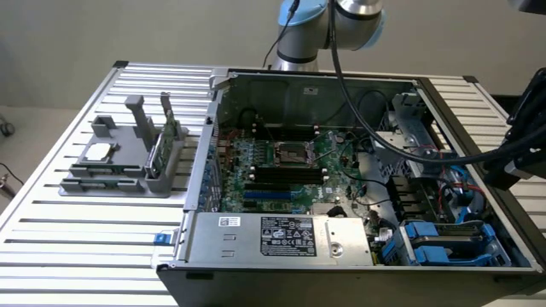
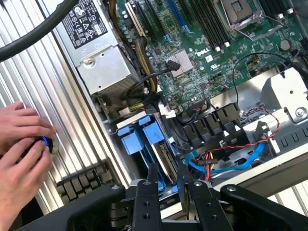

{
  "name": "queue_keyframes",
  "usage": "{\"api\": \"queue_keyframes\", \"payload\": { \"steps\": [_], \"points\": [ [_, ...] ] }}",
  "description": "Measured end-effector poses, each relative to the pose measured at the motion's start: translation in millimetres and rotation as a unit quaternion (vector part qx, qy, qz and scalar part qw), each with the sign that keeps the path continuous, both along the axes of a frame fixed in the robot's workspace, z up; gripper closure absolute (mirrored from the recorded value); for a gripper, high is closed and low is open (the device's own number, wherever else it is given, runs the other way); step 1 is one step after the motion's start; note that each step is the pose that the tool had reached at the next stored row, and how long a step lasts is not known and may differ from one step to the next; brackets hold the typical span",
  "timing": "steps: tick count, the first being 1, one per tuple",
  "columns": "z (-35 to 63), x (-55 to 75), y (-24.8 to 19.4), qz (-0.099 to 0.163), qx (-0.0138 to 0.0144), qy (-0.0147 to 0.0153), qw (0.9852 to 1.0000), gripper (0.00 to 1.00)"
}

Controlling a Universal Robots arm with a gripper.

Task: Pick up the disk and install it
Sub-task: 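Insert the first disk wire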

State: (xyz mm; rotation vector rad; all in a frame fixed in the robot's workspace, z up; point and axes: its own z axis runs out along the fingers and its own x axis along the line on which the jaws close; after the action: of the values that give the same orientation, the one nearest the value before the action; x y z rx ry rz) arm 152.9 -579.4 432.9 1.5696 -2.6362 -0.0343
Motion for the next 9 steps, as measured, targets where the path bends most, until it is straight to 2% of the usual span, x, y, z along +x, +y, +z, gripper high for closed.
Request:
{"api": "queue_keyframes", "payload": {
  "steps": [5, 9],
  "points": [
    [4.3, 0.0, 0.0, -0.034, -0.0001, 0.0000, 0.9994, 0.69],
    [6.7, 0.0, 0.1, -0.061, -0.0001, 0.0000, 0.9981, 0.69]
  ]
}}
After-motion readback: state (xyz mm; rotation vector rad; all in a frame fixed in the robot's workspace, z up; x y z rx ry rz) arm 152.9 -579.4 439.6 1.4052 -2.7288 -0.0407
